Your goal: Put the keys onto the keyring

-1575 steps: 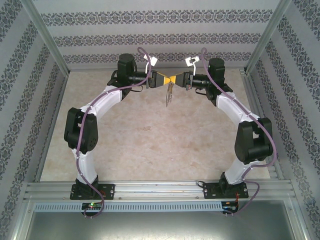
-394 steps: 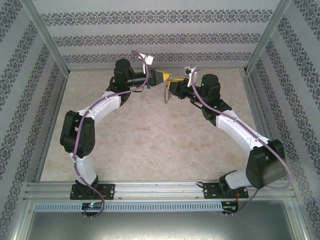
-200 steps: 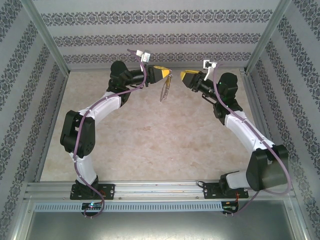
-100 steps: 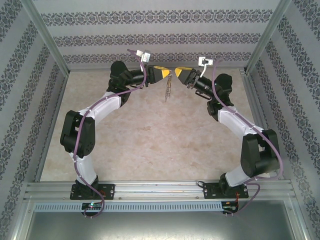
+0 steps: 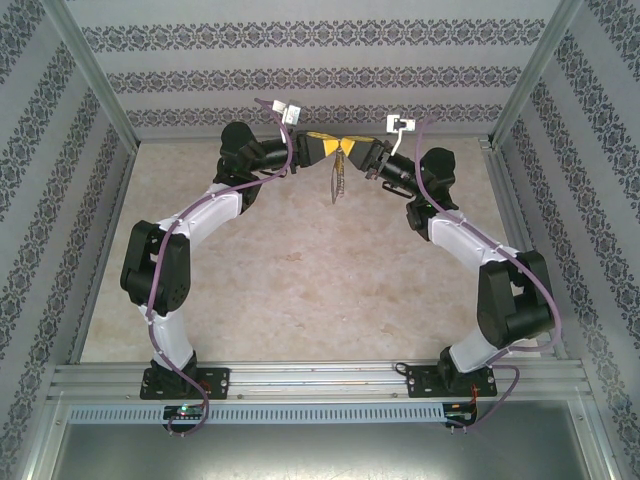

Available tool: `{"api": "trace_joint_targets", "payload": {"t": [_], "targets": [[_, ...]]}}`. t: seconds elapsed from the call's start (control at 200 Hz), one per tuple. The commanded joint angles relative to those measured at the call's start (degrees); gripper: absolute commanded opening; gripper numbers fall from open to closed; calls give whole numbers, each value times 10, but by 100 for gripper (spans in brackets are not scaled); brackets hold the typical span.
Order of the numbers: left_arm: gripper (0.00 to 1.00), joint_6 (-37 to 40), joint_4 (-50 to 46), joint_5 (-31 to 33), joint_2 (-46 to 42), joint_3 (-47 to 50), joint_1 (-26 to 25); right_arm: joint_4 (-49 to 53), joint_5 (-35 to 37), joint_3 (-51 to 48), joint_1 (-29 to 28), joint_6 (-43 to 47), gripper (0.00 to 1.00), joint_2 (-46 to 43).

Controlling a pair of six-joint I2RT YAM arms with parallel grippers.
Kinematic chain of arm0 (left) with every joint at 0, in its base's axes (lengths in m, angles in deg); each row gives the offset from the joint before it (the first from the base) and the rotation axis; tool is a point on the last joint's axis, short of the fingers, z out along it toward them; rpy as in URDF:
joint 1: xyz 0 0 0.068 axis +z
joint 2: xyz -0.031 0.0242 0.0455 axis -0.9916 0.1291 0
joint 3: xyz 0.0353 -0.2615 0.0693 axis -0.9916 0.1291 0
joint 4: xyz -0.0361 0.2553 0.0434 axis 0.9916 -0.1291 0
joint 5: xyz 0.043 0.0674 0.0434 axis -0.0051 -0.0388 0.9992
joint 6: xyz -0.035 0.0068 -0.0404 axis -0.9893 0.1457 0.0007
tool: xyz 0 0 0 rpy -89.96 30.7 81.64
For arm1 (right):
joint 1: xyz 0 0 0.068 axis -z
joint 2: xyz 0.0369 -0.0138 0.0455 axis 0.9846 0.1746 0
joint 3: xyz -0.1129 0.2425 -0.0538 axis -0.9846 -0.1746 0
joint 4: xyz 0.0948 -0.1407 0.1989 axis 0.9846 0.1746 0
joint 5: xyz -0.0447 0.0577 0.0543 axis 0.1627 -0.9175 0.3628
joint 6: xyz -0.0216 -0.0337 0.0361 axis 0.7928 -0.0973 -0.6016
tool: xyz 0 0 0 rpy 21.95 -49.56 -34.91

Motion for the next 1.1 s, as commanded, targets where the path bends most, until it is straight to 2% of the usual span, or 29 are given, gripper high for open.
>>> {"api": "trace_joint_targets", "payload": {"t": [0.0, 0.085, 0.265, 0.36, 0.485, 0.56, 0.685, 0.859, 1.094], "targets": [[0, 9, 19, -6, -8, -2, -8, -26, -12, 20, -4, -5, 11, 6], [0, 10, 16, -6, -8, -2, -8, -26, -15, 22, -3, -5, 0, 6], [0, 19, -9, -5, -9, -7, -8, -27, -34, 33, 8, -9, 0, 14], [17, 37, -35, -7, -12, -12, -4, -13, -53, 45, 18, -1, 0, 17], [31, 40, -48, -8, -15, -16, 16, 39, -96, 73, 32, 29, 0, 21], [33, 44, -66, -16, -15, -25, 28, 113, -109, 90, 34, 88, 0, 15], [35, 84, -128, -24, -18, -39, 40, 306, -103, 132, 33, 223, 0, 5], [36, 156, -233, -33, -17, -68, 47, 572, -79, 239, 28, 398, 0, 27], [39, 251, -379, -59, -1, -117, 50, 800, -115, 370, 28, 529, 0, 83]]}}
